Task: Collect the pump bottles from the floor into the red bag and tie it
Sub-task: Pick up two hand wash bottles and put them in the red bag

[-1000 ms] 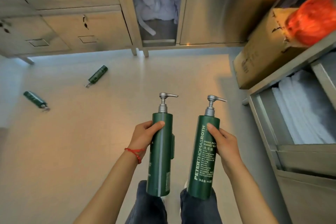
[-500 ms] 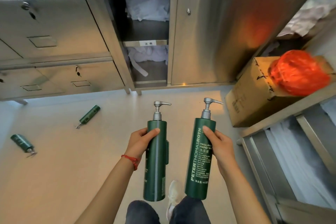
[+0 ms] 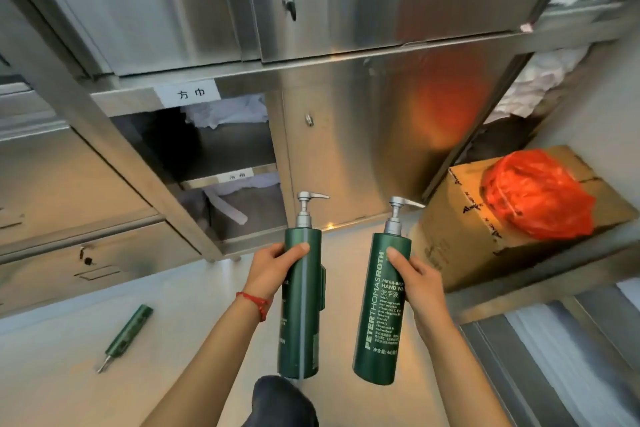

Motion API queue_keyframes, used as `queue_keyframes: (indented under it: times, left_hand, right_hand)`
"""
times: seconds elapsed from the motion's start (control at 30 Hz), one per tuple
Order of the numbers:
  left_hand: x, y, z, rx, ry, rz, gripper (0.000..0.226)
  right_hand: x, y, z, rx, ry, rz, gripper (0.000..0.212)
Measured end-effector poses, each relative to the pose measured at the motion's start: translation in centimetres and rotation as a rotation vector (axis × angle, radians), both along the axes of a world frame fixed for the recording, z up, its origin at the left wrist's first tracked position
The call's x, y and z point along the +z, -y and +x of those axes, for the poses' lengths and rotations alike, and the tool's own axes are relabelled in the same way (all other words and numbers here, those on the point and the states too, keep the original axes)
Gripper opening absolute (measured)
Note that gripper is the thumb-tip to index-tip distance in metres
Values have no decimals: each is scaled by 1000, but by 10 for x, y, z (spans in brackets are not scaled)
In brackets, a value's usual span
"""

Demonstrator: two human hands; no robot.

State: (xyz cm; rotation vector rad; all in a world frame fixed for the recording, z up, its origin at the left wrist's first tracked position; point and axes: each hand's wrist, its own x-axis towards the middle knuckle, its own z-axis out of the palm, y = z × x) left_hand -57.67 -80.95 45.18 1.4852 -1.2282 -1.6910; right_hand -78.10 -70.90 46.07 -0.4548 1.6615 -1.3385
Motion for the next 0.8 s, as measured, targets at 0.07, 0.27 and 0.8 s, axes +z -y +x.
queue_keyframes:
  times: [0.07,0.27,0.8]
  left_hand:
    - [6,37,-16,-54,-4,-4,11]
    - [22,126,-69,-247,-13,-23,8]
    - [22,183,-276,-649,-24,-37,6]
  right_hand:
    - [4,30,-10,-85,-9,-2,16]
    - [17,91,-35,-244,-5,-36,13]
    - [21,93,-171,-625,-39,-41,14]
